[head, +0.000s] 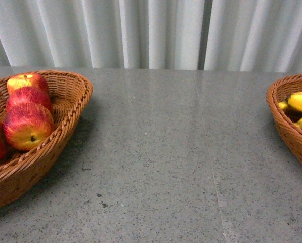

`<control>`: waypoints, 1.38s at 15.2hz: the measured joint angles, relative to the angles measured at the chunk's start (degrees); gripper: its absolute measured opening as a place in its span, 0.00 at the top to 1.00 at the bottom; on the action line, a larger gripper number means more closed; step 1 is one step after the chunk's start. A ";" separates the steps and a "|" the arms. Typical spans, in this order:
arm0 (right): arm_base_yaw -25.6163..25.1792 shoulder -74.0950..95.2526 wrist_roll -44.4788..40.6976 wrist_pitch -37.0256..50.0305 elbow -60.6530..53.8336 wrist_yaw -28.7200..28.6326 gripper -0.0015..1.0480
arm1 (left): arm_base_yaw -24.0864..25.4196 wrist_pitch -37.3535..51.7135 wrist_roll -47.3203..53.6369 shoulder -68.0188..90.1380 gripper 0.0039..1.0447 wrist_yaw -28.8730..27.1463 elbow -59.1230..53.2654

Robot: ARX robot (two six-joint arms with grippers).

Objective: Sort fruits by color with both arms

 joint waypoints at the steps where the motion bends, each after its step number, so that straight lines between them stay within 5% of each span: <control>1: 0.00 -0.83 0.00 -0.35 -0.46 0.00 0.98 | 0.00 0.00 0.00 0.00 0.06 0.00 0.00; 6: 0.00 -13.16 0.02 -9.94 -3.13 -0.07 0.98 | 0.00 -0.04 0.00 0.00 0.06 -0.02 0.00; 13: 0.00 -13.38 0.00 -9.70 -3.10 0.00 0.98 | 0.00 0.00 0.00 0.00 0.06 -0.02 0.00; 21: 0.00 -13.38 -0.02 -9.70 -3.10 0.00 0.21 | 0.00 0.00 0.00 0.00 0.06 0.00 0.00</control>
